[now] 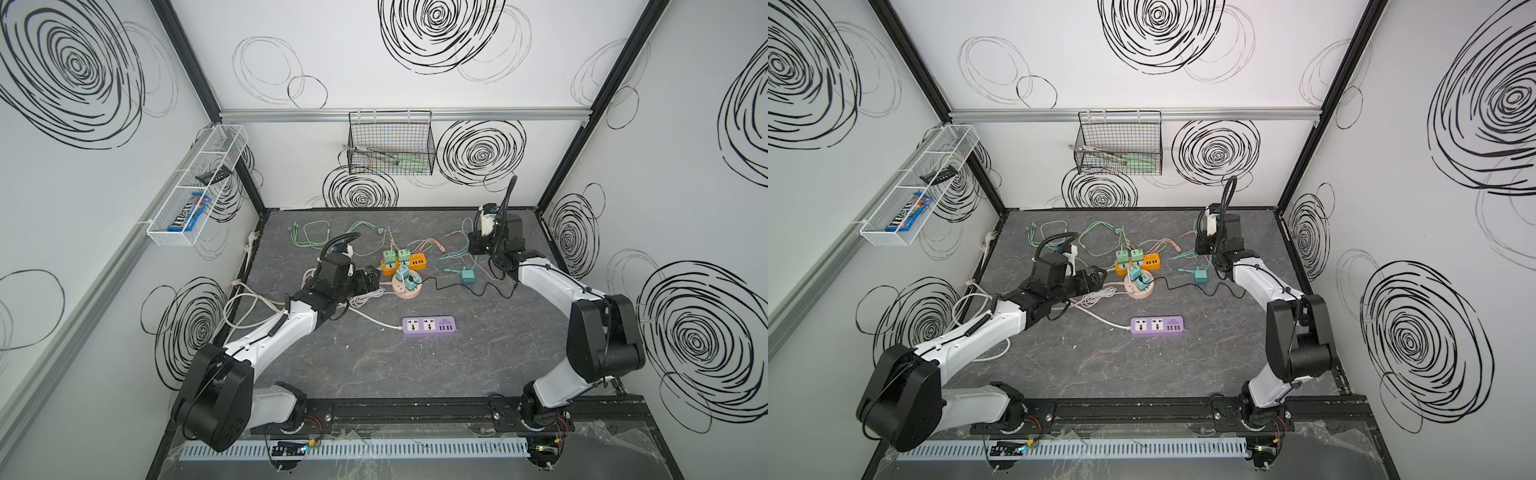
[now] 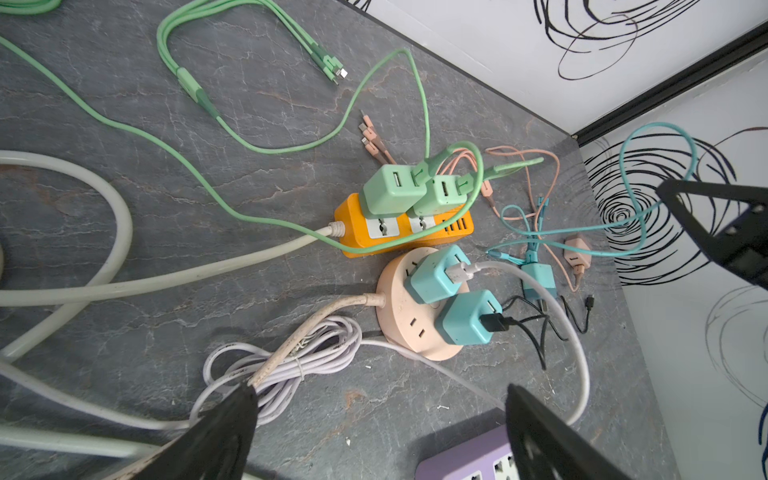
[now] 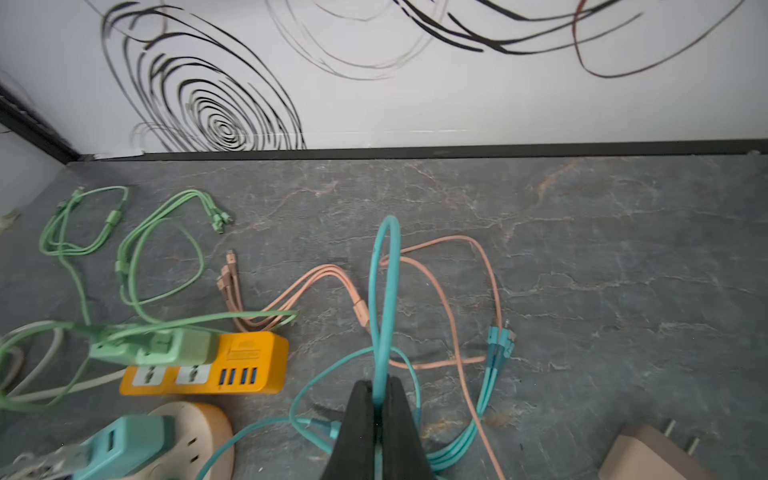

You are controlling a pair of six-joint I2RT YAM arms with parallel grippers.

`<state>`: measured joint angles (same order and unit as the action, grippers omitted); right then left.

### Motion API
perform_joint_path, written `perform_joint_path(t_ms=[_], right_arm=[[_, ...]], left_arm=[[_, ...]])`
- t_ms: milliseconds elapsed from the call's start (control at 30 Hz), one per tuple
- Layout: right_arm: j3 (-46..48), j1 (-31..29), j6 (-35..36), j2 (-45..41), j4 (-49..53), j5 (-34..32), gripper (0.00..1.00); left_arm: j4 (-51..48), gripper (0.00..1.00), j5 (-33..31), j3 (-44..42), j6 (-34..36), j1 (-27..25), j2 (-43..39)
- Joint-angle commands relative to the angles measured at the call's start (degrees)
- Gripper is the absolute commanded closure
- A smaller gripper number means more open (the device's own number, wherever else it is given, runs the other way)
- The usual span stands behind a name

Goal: Insert the plug
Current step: 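Move the right gripper to the loose teal charger and grasp its cable, then lift the teal charger with the right gripper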

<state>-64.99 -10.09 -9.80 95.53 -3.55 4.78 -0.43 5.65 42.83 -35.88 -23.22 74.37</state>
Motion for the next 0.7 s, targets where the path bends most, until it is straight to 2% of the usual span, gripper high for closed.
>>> perform_joint_path(t_ms=[0, 167, 233, 333, 433, 567, 667], right_arm=[[-7.0, 0.8, -1.5, 5.0, 0.4, -4.5, 0.97], [-18.1, 1.0, -1.1, 15.1, 5.6, -2.4, 0.94], [-23.7, 0.8, -0.6, 18.7, 11.7, -0.8, 0.81], [-28.2, 0.1, 0.2, 19.7, 20.4, -1.7, 0.54], [-23.5, -0.7, 1.3, 15.1, 21.8, -5.3, 0.36], [-14.7, -0.6, 1.5, 7.3, 22.9, -6.9, 0.31], [-8.9, -0.7, 1.5, 3.7, 24.0, -5.1, 0.3]], left_arm=[[-0.4, 0.04, -1.4, 0.7, 1.1, -0.3, 0.0], [-0.5, 0.04, -1.4, 0.1, 0.9, -0.3, 0.1], [-0.7, 0.04, -1.4, 0.2, 1.0, -0.4, 0.3], [-1.1, 0.04, -1.3, 0.3, 1.2, -0.3, 0.6], [-1.0, 0.04, -1.2, 0.2, 1.6, -0.3, 0.9], [-1.1, 0.04, -0.9, 0.5, 2.0, -0.2, 1.5], [-0.5, 0.04, -0.7, 0.5, 1.8, -0.3, 1.7]])
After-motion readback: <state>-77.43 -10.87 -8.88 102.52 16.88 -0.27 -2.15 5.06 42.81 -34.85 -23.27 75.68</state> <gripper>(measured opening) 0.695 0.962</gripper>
